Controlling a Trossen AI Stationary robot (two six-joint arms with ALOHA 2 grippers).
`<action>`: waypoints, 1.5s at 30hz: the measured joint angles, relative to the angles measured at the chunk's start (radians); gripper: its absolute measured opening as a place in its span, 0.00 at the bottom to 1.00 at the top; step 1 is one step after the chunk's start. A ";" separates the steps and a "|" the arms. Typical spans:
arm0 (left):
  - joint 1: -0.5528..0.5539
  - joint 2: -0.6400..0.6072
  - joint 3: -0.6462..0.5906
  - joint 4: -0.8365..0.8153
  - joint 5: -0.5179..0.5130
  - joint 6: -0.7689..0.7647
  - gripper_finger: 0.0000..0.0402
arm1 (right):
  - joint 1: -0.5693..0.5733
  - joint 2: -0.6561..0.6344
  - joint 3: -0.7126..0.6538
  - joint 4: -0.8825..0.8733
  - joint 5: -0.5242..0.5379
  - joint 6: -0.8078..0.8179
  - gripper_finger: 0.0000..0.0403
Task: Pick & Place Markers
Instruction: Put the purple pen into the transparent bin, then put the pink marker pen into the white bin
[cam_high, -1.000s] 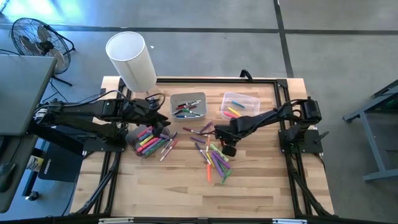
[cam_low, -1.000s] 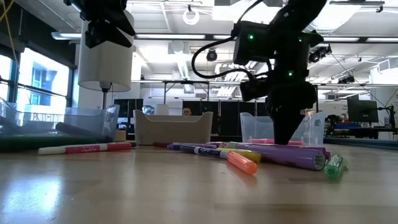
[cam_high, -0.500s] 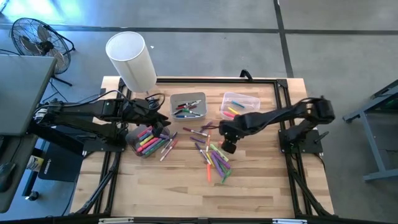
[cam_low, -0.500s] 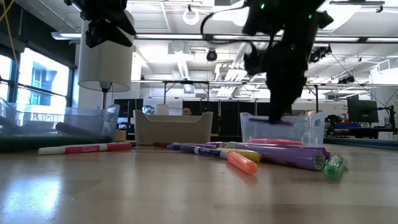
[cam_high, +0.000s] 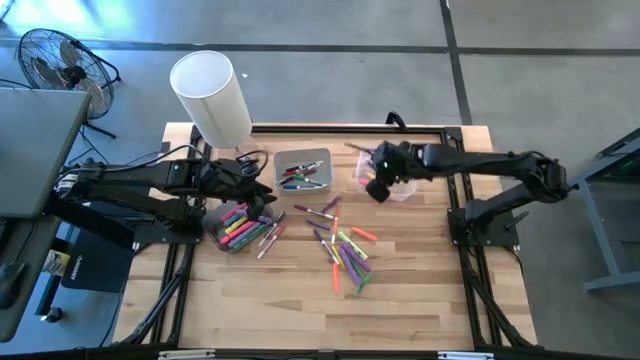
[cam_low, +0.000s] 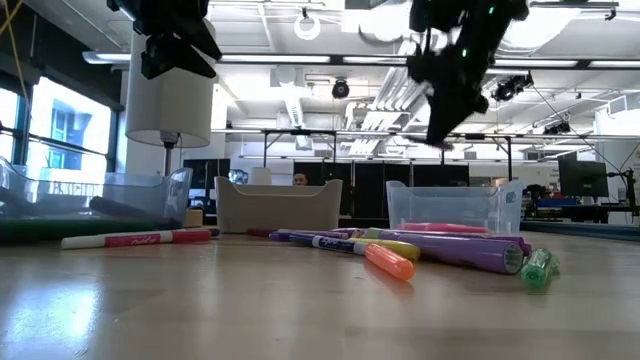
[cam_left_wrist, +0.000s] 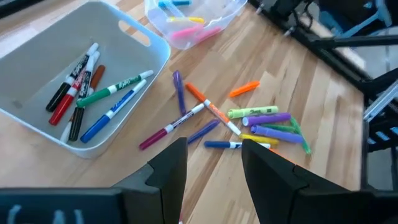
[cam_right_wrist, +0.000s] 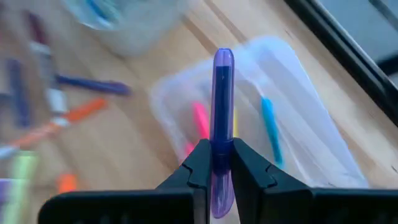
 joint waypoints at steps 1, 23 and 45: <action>0.000 0.002 0.000 -0.002 0.002 0.000 0.38 | -0.030 0.010 -0.003 -0.012 -0.014 -0.013 0.07; -0.013 0.207 0.027 -0.007 -0.067 -0.081 0.38 | -0.168 0.066 -0.063 -0.128 -0.079 -0.009 0.32; -0.181 0.759 0.479 -0.469 0.037 -0.442 0.38 | 0.208 -0.291 -0.063 -0.241 -0.080 0.241 0.22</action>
